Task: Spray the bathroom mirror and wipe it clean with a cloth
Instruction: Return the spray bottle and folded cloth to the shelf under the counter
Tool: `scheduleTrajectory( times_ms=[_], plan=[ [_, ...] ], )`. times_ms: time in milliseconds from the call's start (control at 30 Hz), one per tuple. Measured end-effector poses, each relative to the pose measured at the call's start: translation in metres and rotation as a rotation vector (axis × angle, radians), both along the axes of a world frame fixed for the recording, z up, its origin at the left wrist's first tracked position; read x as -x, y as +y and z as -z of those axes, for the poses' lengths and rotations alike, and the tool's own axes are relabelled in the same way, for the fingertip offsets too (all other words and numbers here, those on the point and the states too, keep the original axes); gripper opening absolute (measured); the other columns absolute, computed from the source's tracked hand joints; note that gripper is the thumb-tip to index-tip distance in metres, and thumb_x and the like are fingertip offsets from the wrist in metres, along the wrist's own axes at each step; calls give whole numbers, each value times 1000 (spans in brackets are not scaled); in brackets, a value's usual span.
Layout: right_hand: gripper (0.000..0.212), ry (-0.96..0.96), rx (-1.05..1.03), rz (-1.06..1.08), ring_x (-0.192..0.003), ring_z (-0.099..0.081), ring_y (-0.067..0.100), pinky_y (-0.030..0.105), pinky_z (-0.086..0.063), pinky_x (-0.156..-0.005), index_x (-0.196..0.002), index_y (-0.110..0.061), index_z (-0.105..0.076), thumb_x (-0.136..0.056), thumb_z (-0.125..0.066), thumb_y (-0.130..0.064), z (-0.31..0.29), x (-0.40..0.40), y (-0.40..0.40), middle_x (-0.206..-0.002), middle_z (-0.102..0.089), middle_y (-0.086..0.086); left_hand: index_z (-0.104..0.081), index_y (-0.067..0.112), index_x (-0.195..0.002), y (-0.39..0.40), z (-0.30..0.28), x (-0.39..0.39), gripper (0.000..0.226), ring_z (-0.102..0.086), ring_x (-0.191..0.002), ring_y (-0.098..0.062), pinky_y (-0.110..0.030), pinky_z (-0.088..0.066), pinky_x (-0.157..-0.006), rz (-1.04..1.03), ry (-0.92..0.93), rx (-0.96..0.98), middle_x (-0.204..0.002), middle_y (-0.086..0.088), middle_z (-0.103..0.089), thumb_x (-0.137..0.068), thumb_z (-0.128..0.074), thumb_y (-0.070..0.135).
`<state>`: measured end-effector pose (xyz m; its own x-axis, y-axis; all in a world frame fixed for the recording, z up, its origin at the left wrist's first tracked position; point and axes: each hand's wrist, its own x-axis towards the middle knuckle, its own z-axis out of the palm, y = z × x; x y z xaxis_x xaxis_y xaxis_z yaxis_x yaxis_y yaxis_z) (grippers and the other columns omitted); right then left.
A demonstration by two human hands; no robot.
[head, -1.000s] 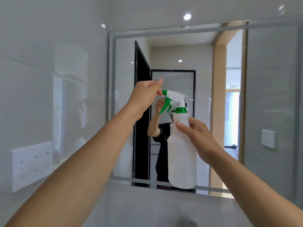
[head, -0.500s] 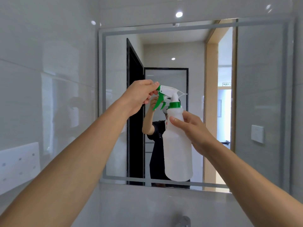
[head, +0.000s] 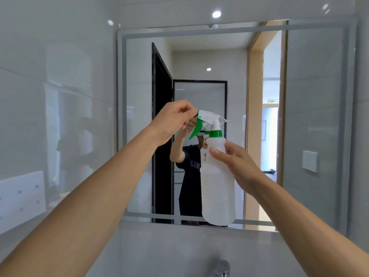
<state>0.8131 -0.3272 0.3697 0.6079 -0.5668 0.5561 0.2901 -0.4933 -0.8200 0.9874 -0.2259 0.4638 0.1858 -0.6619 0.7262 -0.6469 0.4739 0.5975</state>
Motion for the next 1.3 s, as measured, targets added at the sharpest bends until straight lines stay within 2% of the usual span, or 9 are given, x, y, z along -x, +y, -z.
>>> scheduleTrajectory(
  times_ms=[133,267,400,533,667,800,933,1167,1300],
  plan=[
    [26,13,17,14,-93,-73,27,46,-60,-85,-116,-18,-68,-92,-67,-29,0,-1,2,-110,-71,11,-58,9,-78,-5,-1,2,37,-42,-62,-11,-24,-37,-60,-92,5,-62,-71,0,-50,-101,-52,37],
    [27,30,10,9,-93,-73,28,45,-61,-84,-117,-17,-67,-92,-66,-30,3,-1,2,-111,-71,10,-51,12,-72,-8,-2,3,38,-43,-50,0,-20,-37,-58,-163,-128,-39,-66,6,-50,-103,-50,34],
    [29,42,4,15,-95,-73,28,49,-59,-87,-119,-18,-67,-93,-66,-31,4,2,0,-110,-72,9,-52,13,-70,-13,0,3,39,-41,-49,0,-22,-36,-57,-203,-228,6,-72,1,-55,-103,-49,33],
    [28,41,-11,-11,-96,-72,30,47,-59,-87,-118,-17,-67,-93,-66,-29,3,6,0,-111,-71,11,-54,21,-71,-13,2,6,31,-47,-45,3,-12,-37,-52,-152,-205,46,-52,20,-52,-102,-53,27],
    [28,42,-26,-27,-98,-71,32,47,-59,-87,-117,-15,-66,-92,-66,-28,1,8,0,-113,-69,14,-57,21,-75,-12,3,8,27,-51,-51,3,-15,-45,-57,-100,-165,65,-60,14,-55,-100,-57,27],
    [30,42,-38,-17,-100,-70,34,50,-58,-89,-116,-13,-66,-91,-67,-29,3,8,-3,-113,-69,16,-62,15,-76,-13,5,7,28,-49,-47,1,-15,-44,-54,-71,-113,65,-51,17,-54,-100,-58,29],
    [31,22,-67,-5,-101,-70,35,51,-57,-91,-117,-11,-66,-91,-67,-28,4,8,-5,-114,-69,17,-68,9,-81,-15,6,3,36,-51,-50,4,-17,-44,-59,-110,-81,54,-54,18,-58,-101,-54,35],
    [26,46,-57,12,-98,-71,32,47,-59,-87,-113,-15,-67,-91,-67,-28,6,9,-5,-112,-70,15,-65,16,-76,-17,4,8,31,-49,-47,3,-14,-43,-52,-132,-89,18,-50,19,-55,-100,-56,33],
    [24,38,-62,12,-96,-72,30,42,-61,-82,-113,-17,-66,-91,-66,-28,5,10,-5,-113,-69,13,-64,12,-74,-18,3,13,33,-47,-46,0,-13,-43,-48,-135,-53,13,-52,13,-54,-99,-58,33]
  ],
)
